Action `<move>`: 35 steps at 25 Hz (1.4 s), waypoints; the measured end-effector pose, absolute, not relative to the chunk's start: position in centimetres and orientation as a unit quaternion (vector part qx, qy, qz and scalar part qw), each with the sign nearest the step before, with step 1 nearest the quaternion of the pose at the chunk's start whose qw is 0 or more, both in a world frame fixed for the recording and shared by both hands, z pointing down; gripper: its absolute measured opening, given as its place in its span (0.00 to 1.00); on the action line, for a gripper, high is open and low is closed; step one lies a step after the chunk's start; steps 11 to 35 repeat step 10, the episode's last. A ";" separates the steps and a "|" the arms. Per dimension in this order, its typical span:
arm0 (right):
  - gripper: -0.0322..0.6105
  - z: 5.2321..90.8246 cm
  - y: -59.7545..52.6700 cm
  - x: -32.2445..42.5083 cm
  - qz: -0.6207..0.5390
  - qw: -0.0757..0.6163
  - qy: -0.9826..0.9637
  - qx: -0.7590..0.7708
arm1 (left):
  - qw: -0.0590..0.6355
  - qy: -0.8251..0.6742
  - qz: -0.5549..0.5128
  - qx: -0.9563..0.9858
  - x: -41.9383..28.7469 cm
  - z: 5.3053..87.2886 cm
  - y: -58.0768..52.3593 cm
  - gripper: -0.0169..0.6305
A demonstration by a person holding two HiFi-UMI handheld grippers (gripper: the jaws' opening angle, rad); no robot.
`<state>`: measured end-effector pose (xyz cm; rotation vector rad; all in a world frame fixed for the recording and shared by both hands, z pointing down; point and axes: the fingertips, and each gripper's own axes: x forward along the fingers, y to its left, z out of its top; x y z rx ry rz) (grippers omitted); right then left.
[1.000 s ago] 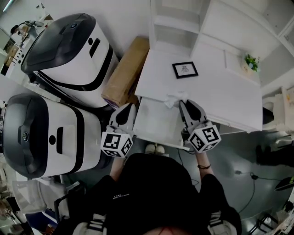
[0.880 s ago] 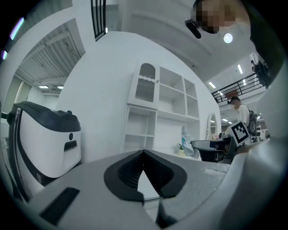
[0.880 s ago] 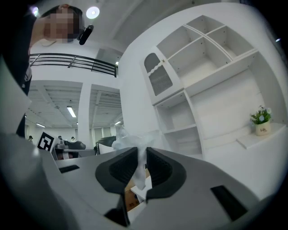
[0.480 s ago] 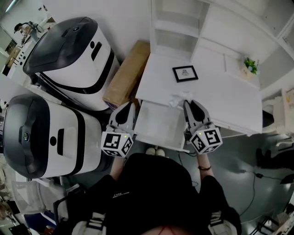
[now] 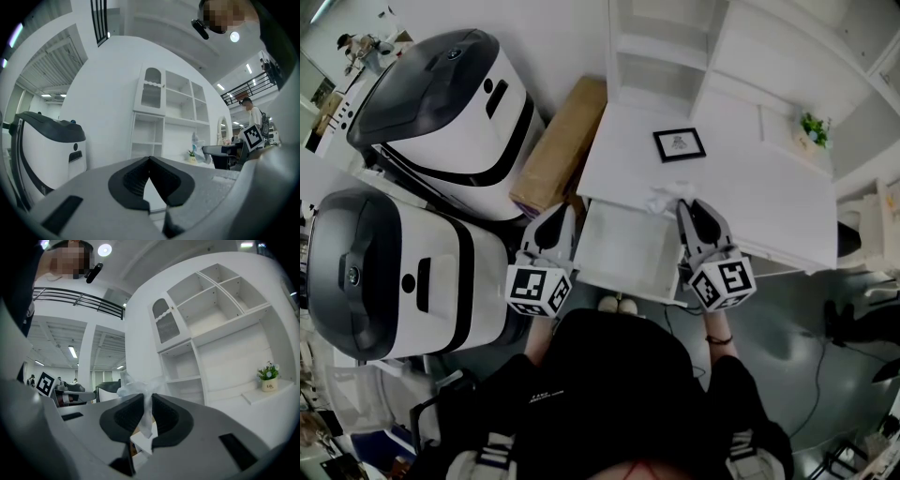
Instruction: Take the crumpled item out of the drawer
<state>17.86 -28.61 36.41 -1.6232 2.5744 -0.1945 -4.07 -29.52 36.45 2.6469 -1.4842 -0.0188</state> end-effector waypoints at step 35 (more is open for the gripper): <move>0.12 36.5 -28.4 18.4 -0.062 0.046 0.841 -0.536 | 0.054 -0.489 -0.003 0.871 -3.8 36.6 -29.3 0.02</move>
